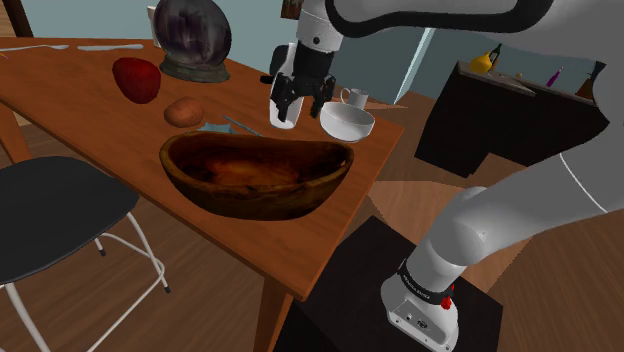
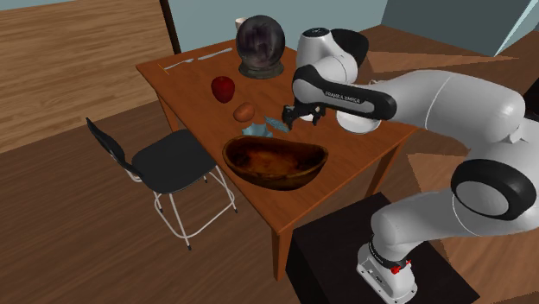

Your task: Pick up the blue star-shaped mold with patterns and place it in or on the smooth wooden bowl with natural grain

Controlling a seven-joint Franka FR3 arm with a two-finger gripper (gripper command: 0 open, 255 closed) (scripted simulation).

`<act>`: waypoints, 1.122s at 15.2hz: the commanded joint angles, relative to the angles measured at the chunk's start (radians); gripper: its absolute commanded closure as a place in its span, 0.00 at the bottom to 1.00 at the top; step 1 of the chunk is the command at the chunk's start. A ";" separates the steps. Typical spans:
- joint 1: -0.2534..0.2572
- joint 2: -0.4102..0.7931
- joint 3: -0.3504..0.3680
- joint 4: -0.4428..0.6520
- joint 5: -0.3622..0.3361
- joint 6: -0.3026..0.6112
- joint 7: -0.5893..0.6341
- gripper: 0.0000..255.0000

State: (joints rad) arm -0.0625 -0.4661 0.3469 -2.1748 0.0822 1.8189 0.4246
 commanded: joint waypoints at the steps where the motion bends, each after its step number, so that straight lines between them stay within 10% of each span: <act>1: -0.014 0.075 0.055 0.047 -0.021 0.020 0.100 0.00; 10: -0.033 0.490 0.235 0.348 -0.251 0.017 0.542 0.00; 17: -0.034 0.504 0.225 0.269 -0.264 0.107 0.551 0.00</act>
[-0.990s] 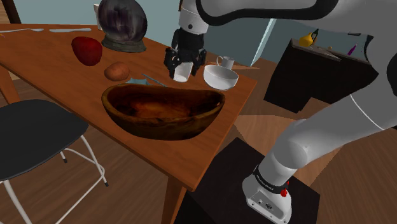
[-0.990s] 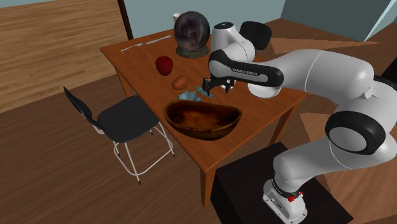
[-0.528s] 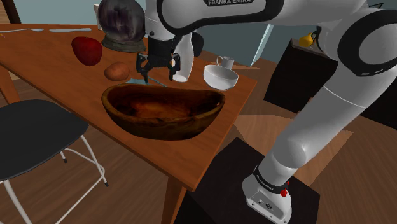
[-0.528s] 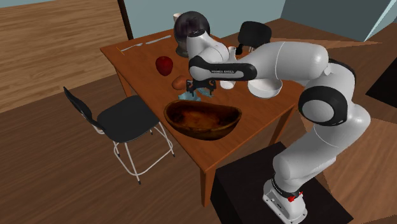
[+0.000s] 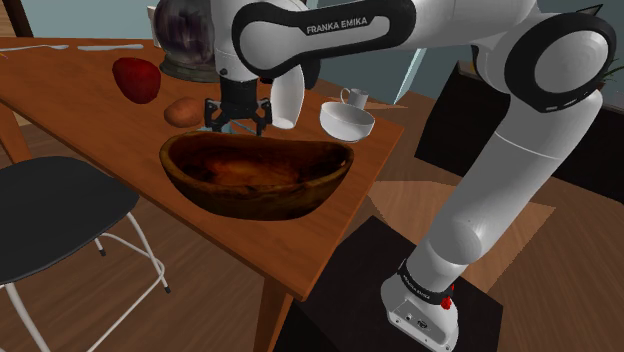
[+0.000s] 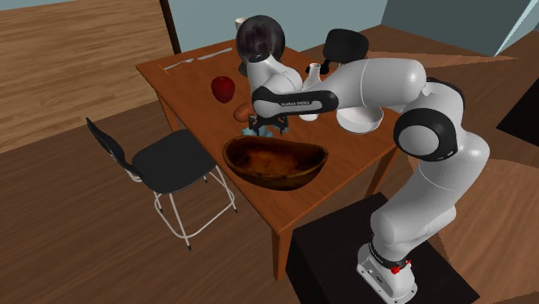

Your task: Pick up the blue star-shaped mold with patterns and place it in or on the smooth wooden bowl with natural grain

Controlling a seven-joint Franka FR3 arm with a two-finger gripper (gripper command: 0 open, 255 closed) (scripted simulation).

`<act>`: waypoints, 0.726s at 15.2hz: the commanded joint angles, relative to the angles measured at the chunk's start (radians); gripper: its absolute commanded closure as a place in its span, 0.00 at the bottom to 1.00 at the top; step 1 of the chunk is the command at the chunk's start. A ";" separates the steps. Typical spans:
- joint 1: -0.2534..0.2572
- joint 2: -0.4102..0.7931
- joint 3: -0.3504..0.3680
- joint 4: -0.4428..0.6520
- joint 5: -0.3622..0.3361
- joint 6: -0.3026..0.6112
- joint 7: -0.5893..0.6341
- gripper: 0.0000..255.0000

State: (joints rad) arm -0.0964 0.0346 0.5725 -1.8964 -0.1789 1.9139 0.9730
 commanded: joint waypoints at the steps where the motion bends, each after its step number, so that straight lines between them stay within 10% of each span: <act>1: 0.000 0.005 -0.001 -0.015 -0.004 0.020 0.004 0.00; 9: 0.000 0.005 -0.001 -0.015 -0.004 0.020 0.004 0.00; 10: 0.000 0.005 -0.001 -0.015 -0.004 0.020 0.004 1.00; 11: 0.000 0.005 -0.001 -0.015 -0.004 0.020 0.004 1.00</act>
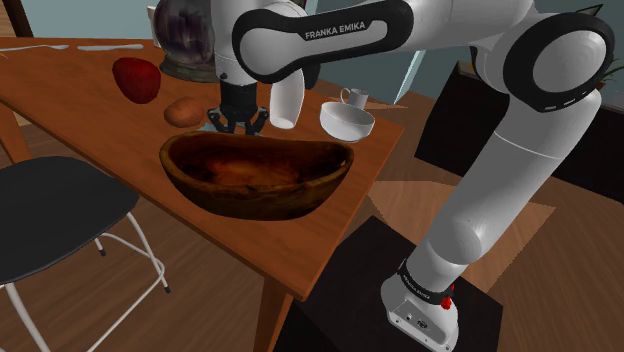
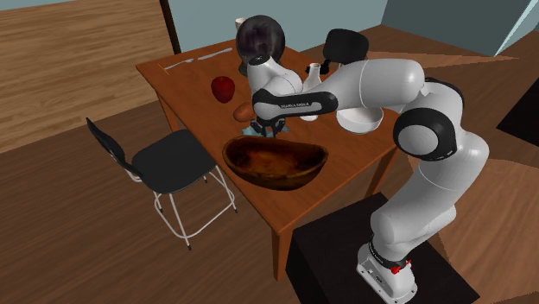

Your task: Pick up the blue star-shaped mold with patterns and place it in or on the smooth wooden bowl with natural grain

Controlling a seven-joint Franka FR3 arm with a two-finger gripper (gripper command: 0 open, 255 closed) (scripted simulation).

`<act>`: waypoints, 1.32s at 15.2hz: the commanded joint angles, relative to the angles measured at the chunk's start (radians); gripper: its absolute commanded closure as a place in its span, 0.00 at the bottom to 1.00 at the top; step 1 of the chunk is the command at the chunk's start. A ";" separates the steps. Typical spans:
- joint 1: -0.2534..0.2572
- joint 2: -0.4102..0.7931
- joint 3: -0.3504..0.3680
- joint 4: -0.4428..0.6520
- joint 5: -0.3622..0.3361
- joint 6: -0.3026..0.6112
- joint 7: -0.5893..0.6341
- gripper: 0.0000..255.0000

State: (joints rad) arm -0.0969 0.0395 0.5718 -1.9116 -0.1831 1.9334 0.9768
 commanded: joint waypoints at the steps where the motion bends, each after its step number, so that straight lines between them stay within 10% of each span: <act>1: 0.000 0.000 0.000 0.000 0.000 0.000 0.000 1.00; 20: 0.000 -0.020 0.001 0.140 0.019 -0.154 -0.030 1.00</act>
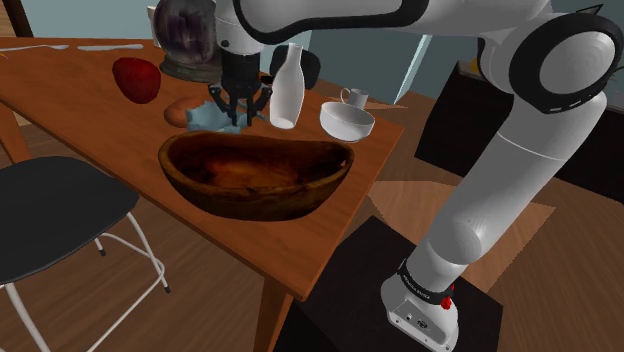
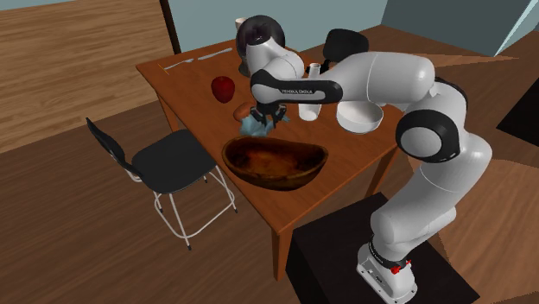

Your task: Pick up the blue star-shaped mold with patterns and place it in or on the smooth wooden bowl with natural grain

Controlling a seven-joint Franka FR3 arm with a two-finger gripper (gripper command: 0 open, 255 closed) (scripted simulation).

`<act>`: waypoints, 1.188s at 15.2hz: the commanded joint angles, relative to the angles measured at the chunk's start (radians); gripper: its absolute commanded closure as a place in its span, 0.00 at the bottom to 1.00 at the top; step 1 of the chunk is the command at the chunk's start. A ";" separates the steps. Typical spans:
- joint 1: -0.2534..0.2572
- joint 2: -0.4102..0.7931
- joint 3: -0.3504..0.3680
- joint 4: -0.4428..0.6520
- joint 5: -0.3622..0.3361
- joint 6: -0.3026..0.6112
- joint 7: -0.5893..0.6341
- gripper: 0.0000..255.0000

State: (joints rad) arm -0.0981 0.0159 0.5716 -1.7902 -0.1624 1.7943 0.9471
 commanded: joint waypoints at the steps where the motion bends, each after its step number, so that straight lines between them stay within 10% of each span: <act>1: 0.001 0.004 0.001 0.032 -0.001 -0.028 -0.002 1.00; 18: 0.017 0.049 0.013 0.310 -0.023 -0.269 -0.016 1.00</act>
State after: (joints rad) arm -0.0825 0.0584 0.5835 -1.5013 -0.1817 1.5411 0.9314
